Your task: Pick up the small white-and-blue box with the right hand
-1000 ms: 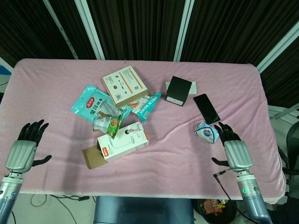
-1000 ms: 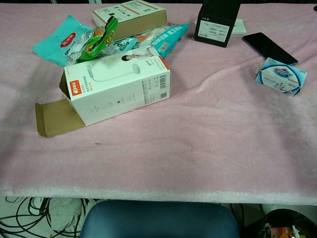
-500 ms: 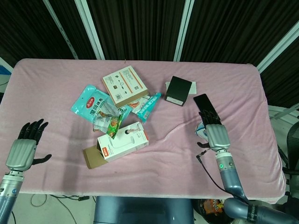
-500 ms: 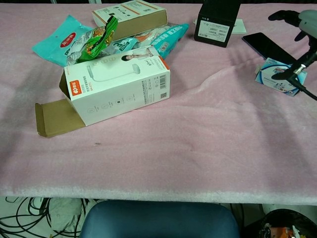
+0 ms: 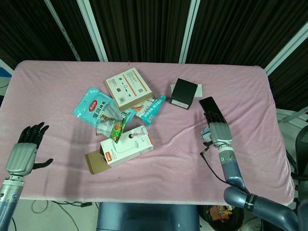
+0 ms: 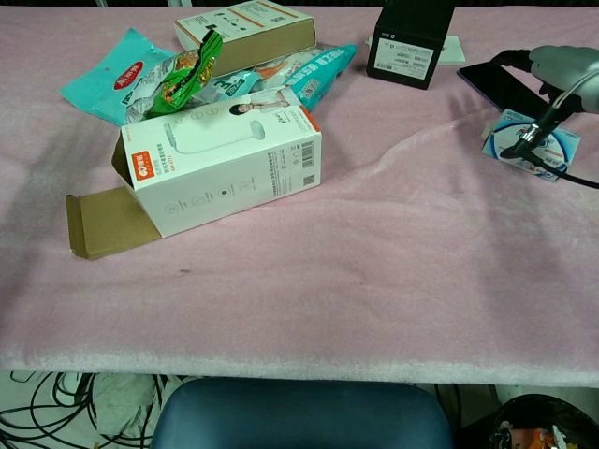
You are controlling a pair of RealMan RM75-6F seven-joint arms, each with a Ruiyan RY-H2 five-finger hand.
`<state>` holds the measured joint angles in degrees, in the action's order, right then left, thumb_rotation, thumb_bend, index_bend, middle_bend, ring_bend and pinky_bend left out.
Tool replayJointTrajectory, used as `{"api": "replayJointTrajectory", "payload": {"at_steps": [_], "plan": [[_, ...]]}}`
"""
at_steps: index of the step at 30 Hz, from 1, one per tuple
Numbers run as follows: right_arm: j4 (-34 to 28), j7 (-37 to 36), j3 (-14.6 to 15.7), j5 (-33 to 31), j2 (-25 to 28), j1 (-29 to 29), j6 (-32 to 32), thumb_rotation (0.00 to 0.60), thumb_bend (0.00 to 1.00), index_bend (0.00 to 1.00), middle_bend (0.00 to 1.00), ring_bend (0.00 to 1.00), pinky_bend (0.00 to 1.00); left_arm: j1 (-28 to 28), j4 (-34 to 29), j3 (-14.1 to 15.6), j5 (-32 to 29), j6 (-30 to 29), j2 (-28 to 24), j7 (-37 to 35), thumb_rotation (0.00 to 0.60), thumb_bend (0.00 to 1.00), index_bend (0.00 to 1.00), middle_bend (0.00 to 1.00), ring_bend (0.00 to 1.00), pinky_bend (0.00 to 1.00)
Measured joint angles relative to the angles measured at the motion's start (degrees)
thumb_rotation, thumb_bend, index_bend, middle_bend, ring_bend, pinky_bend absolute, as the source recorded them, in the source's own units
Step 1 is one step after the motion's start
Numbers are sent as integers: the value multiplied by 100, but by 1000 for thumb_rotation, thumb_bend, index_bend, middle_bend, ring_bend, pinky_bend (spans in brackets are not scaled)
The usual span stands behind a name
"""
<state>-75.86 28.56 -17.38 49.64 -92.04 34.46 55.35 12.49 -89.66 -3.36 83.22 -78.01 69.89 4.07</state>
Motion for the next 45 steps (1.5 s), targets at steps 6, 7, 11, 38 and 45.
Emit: {"api": "replayJointTrajectory", "payload": {"at_steps": [6, 7, 11, 38, 45], "plan": [[234, 105, 147, -341, -96, 55, -98, 600, 271, 67, 121, 126, 246, 7, -8, -1, -12, 14, -5, -6, 600, 0, 0, 0, 0, 0], [252, 72, 160, -350, -103, 51, -92, 600, 323, 136, 214, 208, 294, 7, -9, -2, -13, 12, -5, -5, 600, 0, 0, 0, 0, 0], [317, -87, 247, -164, -114, 30, -54, 600, 422, 426, 501, 485, 523, 8, -18, 2, -10, 12, -5, -4, 600, 0, 0, 0, 0, 0], [-3155, -1682, 254, 1751, 1968, -1086, 1751, 600, 453, 684, 643, 634, 655, -12, -5, 81, 226, -121, 5, -58, 600, 0, 0, 0, 0, 0], [-3812, -2307, 942, 2963, 2678, -1870, 2368, 600, 453, 684, 638, 631, 655, -25, 26, 169, 461, -214, -19, -89, 600, 0, 0, 0, 0, 0]]}}
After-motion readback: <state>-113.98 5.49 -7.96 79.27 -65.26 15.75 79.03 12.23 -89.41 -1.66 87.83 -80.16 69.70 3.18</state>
